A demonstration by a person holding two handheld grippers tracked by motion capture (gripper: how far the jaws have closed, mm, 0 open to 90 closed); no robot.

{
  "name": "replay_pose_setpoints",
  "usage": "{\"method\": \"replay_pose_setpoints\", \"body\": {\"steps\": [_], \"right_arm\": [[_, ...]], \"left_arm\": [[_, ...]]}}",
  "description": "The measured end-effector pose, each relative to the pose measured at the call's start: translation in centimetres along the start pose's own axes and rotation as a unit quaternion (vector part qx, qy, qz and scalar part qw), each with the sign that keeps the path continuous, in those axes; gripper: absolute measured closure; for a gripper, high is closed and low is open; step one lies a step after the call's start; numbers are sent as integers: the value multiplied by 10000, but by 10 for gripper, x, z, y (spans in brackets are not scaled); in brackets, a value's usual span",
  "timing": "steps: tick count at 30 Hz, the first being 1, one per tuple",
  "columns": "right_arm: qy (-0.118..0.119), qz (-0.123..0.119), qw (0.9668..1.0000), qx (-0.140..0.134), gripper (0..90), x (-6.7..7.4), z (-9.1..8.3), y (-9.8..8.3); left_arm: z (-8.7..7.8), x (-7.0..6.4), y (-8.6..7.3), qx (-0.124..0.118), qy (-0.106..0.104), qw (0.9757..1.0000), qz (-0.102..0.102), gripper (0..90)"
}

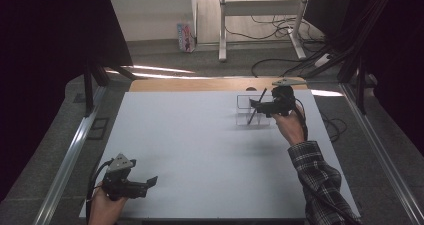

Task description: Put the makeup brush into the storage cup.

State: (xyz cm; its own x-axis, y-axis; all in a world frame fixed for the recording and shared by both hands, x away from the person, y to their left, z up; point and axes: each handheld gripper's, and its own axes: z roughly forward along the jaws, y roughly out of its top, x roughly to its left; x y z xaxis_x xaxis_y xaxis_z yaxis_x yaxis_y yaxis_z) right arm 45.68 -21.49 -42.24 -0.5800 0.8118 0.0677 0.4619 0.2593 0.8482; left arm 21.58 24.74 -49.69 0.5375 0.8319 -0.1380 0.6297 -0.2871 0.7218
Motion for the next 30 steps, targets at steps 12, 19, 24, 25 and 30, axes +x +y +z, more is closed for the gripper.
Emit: {"method": "replay_pose_setpoints", "body": {"steps": [12, 19, 24, 25, 30], "right_arm": [[137, -30, 9999, 97, 0, 3, -13, -2], [214, -70, 9997, 98, 0, 6, -20, -3], [299, -135, 9994, 143, 0, 11, -25, -4], [312, -143, 9993, 152, 0, 12, -26, -4], [287, -217, 9992, 184, 0, 18, -30, -7]], "left_arm": [[0, 0, 0, -16, -30, 10000, 33, 12], [0, 0, 0, -22, -63, 10000, 30, 13], [0, 0, 0, -29, -77, 10000, 17, 13], [0, 0, 0, -27, -78, 10000, 18, 13], [0, 0, 1, -25, -81, 10000, 8, 13]]}}
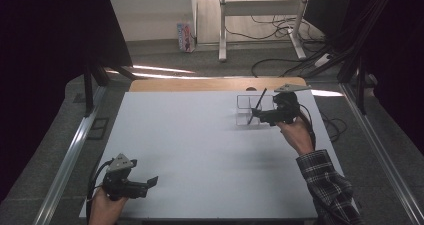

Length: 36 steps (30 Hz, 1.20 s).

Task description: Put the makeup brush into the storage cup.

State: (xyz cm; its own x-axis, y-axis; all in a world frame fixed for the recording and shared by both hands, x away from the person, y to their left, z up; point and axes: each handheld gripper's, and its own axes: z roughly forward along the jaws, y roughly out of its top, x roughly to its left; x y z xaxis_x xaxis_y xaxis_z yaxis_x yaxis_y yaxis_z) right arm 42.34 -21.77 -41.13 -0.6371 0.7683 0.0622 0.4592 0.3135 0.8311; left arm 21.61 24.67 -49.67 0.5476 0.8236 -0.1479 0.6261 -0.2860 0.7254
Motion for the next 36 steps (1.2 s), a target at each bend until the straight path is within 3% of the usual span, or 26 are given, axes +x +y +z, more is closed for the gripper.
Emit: {"method": "replay_pose_setpoints", "body": {"steps": [12, 36], "right_arm": [[12, -78, 10000, -5, 0, 12, -7, -13], [114, -161, 9996, 202, 0, 23, -14, -35]], "left_arm": [[0, 0, 0, -15, -27, 10000, -23, 13], [-1, -1, 0, -47, -21, 10000, 24, 13]]}}
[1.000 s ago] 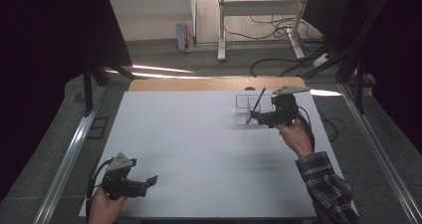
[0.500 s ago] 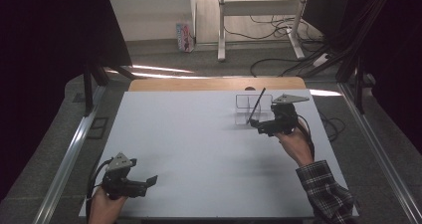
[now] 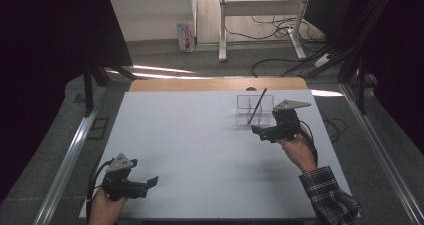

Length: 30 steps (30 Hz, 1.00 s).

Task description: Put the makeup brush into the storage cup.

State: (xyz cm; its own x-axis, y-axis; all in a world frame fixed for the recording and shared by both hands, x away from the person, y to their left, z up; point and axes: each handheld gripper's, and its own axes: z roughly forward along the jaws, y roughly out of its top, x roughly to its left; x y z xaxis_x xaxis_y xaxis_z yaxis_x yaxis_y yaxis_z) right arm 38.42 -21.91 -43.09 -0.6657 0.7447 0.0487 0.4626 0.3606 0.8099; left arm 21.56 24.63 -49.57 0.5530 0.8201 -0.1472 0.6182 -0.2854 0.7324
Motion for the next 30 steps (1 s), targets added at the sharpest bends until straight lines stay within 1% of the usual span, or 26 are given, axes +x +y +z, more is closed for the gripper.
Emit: {"method": "replay_pose_setpoints", "body": {"steps": [9, 14, 20, 30], "right_arm": [[40, -61, 9999, 94, 0, 6, -2, -7], [-16, -142, 9998, 121, 0, 11, -6, -11], [-7, -90, 9999, 95, 0, 14, -11, -16], [10, -104, 9998, 140, 0, 18, -18, -24]], "left_arm": [[0, 0, 0, -13, 16, 10000, 20, 13], [0, 0, 0, 15, -3, 10000, 46, 13], [1, -1, 0, 28, -17, 10000, 55, 14], [1, -1, 0, 26, -13, 10000, 54, 14]]}}
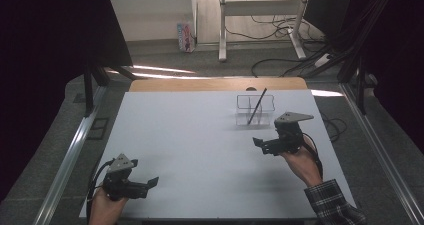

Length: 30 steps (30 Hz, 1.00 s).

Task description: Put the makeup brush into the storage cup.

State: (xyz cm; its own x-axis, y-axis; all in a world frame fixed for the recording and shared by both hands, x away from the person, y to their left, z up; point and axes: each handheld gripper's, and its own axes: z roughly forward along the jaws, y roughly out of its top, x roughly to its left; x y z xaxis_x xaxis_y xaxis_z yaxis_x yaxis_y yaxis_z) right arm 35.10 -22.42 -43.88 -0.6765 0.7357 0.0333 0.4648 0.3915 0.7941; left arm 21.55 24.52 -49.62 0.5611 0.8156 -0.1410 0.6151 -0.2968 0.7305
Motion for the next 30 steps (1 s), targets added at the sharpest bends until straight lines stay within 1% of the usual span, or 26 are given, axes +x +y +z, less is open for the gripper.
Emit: {"method": "replay_pose_setpoints", "body": {"steps": [8, 16, 21, 22, 30], "right_arm": [[31, 61, 10000, 25, 0, 5, -5, -7], [14, -5, 9999, 100, 0, 11, -8, -15], [60, -29, 9999, 89, 0, 14, -12, -21], [74, -19, 9999, 83, 0, 16, -13, -22], [77, -43, 9999, 104, 0, 18, -20, -29]], "left_arm": [[0, 0, 0, 11, 0, 10000, 13, 15], [0, 0, 0, -1, -9, 10000, 23, 15], [0, 0, 0, -5, -26, 10000, 16, 15], [0, 0, 0, 2, -34, 10000, 40, 15], [0, 0, 0, 6, -36, 10000, 47, 15]]}}
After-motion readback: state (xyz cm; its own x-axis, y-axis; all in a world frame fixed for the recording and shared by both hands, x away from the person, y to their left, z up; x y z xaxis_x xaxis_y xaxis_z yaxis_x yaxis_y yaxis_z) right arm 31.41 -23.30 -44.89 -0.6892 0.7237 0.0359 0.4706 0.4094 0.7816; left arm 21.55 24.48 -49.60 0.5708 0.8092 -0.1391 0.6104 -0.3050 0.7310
